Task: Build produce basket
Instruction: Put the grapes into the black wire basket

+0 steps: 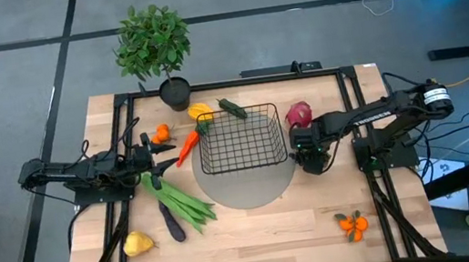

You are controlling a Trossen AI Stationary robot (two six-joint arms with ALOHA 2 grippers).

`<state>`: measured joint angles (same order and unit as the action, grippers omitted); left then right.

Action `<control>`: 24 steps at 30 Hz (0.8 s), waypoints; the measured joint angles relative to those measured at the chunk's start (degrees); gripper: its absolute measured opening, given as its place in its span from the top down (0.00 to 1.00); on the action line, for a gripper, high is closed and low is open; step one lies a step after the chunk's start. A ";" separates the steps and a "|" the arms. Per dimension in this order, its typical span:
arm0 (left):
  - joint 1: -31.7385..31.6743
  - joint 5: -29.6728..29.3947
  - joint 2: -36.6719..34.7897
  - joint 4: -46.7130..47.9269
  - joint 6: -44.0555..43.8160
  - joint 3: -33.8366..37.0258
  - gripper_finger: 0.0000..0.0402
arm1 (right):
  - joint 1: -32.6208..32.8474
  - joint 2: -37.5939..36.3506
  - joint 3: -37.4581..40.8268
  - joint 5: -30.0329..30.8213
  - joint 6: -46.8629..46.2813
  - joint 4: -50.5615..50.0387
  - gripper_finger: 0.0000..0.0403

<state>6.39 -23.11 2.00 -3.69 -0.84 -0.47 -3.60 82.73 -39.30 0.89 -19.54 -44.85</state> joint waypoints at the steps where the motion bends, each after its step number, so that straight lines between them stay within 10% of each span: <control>1: 0.00 0.00 0.02 -0.01 0.00 0.00 0.53 | 0.01 0.01 0.02 0.02 -0.25 -0.02 0.62; 11: 0.00 0.02 0.01 0.01 -0.02 0.00 0.53 | 0.74 0.07 -0.33 -1.81 -10.75 -2.64 0.95; 24: 0.02 0.02 0.02 0.01 -0.02 0.00 0.53 | 6.33 0.38 -21.86 3.72 -7.40 -33.57 0.98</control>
<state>6.41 -23.09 2.02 -3.68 -0.86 -0.47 2.73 83.11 -61.16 4.60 -26.94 -78.42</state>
